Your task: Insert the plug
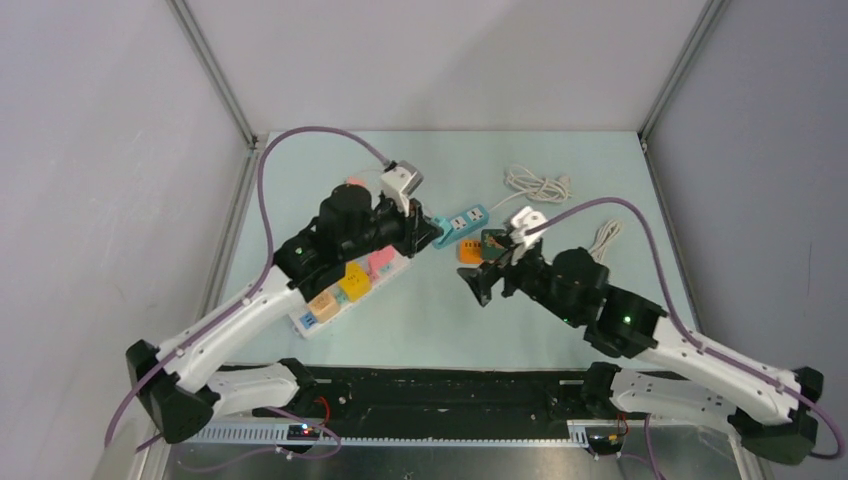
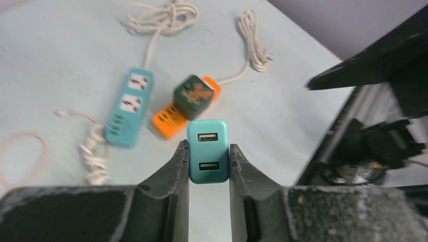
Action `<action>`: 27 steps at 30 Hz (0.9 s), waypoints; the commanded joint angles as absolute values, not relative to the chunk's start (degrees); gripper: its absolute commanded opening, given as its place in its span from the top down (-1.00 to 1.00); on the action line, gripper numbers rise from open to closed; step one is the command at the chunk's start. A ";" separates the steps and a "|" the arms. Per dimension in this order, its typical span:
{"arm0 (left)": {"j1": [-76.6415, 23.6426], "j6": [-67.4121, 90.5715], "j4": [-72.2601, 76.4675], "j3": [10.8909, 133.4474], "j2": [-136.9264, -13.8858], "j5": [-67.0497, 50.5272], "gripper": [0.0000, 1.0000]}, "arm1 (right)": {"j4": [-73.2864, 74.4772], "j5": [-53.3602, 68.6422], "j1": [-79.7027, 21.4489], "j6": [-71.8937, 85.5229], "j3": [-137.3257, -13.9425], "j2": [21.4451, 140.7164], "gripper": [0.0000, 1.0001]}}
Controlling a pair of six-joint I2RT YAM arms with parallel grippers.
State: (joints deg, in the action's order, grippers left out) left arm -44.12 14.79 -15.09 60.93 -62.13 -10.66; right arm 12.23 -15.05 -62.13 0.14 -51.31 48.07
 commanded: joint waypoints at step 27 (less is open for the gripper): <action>-36.99 -12.34 -14.18 93.92 -113.13 -12.12 1.00 | 21.16 -32.78 -55.51 19.13 -44.02 26.82 -0.99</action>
